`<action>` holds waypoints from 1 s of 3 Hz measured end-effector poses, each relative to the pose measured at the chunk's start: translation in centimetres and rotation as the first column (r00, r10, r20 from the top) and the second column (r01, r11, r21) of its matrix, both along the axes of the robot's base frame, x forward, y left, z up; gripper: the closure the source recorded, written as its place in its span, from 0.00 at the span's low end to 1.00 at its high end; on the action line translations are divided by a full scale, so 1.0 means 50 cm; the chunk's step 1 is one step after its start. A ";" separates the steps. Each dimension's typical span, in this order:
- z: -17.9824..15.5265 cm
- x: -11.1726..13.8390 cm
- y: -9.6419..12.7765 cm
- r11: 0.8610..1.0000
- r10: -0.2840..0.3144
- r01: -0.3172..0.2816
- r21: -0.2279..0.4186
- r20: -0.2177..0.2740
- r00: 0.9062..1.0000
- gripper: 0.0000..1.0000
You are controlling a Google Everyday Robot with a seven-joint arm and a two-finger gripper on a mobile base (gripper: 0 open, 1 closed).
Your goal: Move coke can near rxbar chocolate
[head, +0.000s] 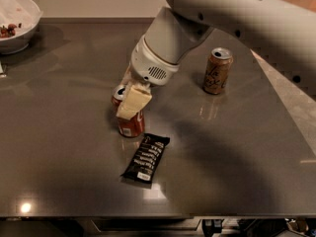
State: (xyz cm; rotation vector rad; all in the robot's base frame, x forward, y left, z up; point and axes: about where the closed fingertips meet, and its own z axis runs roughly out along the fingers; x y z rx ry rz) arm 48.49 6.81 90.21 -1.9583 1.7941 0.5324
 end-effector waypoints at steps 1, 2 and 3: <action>0.001 -0.002 0.002 1.000 0.002 -0.002 -0.001 0.001 1.000 0.13; 0.002 -0.004 0.004 1.000 0.004 -0.004 -0.002 0.003 1.000 0.00; 0.002 -0.004 0.004 1.000 0.004 -0.004 -0.002 0.003 1.000 0.00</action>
Offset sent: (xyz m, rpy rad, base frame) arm -0.0008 0.0008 0.0003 -0.0007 -0.0010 0.0019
